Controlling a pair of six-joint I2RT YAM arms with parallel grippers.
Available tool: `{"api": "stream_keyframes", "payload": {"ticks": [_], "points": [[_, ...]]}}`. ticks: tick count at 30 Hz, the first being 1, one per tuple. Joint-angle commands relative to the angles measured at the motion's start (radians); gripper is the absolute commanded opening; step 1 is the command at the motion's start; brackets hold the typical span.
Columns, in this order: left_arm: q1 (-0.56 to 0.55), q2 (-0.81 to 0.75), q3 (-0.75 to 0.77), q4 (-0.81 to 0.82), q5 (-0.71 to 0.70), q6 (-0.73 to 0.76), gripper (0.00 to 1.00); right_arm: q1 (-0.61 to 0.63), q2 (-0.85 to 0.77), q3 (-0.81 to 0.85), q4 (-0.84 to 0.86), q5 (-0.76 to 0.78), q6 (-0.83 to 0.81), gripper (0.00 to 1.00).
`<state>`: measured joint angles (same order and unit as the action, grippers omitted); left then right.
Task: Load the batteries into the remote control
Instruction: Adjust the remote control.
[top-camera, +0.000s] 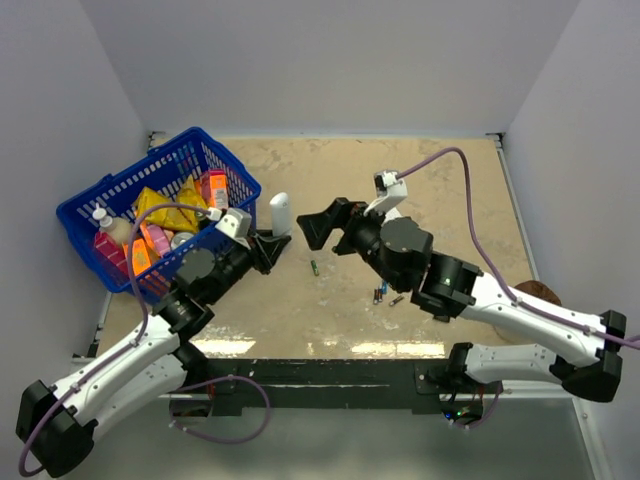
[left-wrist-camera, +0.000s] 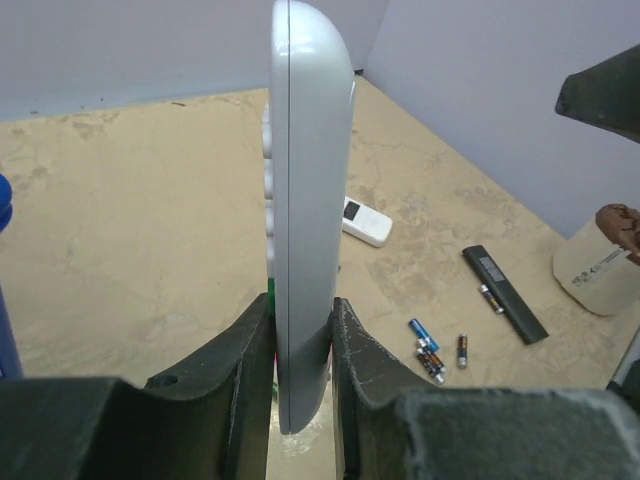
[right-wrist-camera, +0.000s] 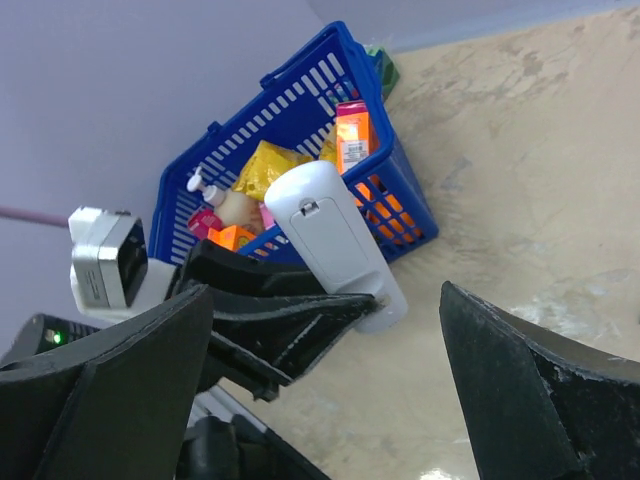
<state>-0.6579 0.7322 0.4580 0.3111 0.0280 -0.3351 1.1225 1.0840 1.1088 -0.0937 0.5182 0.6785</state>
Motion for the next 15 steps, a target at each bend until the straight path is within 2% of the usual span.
{"api": "stream_keyframes", "payload": {"ticks": [1, 4, 8, 15], "points": [[-0.005, -0.034, -0.013, 0.036, -0.027, 0.119, 0.00, -0.019, 0.089, 0.094, -0.043, -0.010, 0.194, 0.97], [-0.005, -0.043, -0.027, 0.043, -0.025, 0.126, 0.00, -0.050, 0.132, 0.098, -0.012, -0.066, 0.262, 0.94], [-0.005, -0.069, -0.041, 0.057, -0.025, 0.130, 0.00, -0.125, 0.154, 0.068, 0.052, -0.156, 0.366, 0.84], [-0.005, -0.086, -0.054, 0.072, -0.020, 0.110, 0.00, -0.133, 0.182, 0.052, 0.129, -0.227, 0.398, 0.76]]}}
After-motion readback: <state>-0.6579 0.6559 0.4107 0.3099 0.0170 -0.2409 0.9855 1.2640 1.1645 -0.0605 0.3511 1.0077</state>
